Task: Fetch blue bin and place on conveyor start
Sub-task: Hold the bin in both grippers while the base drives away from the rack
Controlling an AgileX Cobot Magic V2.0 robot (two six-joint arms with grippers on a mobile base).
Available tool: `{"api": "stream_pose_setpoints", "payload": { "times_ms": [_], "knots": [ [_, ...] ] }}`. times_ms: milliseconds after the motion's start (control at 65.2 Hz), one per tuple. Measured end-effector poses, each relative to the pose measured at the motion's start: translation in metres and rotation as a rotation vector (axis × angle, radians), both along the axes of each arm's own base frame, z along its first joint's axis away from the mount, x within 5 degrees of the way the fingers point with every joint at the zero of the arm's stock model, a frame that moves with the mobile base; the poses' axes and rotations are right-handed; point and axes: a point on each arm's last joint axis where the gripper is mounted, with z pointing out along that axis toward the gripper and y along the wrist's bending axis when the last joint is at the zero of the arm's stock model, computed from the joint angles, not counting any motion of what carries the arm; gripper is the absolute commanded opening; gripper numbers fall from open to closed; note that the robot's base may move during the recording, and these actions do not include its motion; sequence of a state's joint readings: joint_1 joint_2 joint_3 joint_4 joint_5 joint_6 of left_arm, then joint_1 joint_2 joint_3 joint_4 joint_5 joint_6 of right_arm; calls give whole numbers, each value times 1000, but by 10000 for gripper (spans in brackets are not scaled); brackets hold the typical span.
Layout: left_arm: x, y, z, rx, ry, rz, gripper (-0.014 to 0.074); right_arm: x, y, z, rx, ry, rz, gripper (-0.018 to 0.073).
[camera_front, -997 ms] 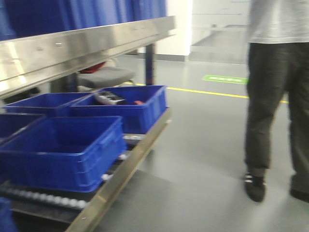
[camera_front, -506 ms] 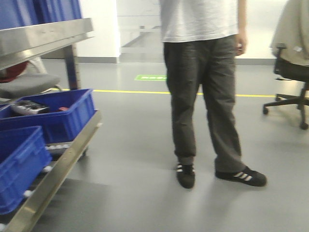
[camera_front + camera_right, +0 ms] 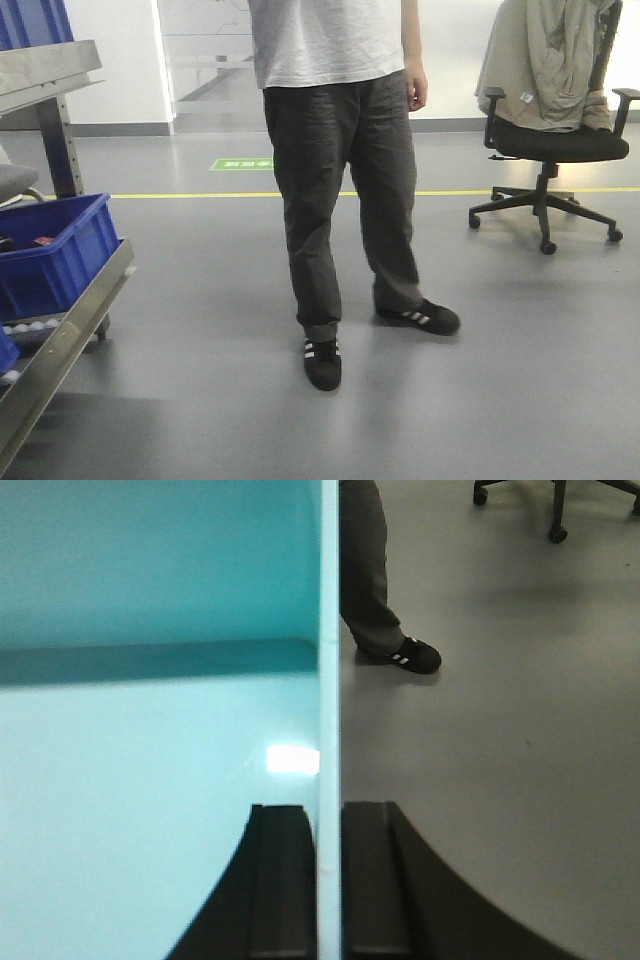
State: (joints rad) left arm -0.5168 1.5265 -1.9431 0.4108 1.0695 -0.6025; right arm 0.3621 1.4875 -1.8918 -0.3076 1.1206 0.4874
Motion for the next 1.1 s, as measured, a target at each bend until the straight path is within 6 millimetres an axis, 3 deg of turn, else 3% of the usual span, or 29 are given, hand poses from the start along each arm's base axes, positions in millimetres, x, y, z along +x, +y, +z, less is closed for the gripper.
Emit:
{"api": "stream_pose_setpoints", "payload": {
  "times_ms": [1105],
  "knots": [
    [0,0,0,1,0,-1,-111,0,0,0,0,-1,0,-153]
  ]
}}
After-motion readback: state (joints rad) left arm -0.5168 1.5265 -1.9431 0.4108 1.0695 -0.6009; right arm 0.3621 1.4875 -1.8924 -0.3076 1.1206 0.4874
